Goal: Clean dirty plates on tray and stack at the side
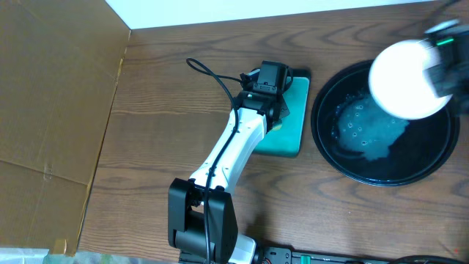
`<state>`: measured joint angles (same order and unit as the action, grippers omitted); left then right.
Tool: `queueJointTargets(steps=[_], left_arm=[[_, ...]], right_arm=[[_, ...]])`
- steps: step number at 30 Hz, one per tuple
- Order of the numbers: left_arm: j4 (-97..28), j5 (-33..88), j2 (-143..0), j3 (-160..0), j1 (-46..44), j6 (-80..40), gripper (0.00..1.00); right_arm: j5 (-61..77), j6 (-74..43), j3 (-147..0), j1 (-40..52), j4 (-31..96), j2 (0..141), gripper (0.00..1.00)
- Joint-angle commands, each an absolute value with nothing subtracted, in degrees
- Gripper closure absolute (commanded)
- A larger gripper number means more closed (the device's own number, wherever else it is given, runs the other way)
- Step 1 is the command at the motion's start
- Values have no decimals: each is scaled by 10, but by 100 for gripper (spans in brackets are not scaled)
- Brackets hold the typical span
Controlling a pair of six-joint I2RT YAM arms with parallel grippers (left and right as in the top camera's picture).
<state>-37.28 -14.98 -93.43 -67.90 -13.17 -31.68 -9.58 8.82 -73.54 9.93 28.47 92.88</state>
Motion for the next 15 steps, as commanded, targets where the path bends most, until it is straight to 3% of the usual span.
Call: queueJointTargets(steps=[1, 5, 15], left_arm=[[-375, -159, -932, -676, -129, -322, 93], [-375, -159, -932, -676, -129, -322, 93], [-372, -159, -932, -676, -129, -322, 93]], right_arm=[[87, -129, -740, -56, 294, 960, 99], [113, -275, -740, -196, 288, 1020, 99], [118, -317, -740, -303, 254, 1092, 98]])
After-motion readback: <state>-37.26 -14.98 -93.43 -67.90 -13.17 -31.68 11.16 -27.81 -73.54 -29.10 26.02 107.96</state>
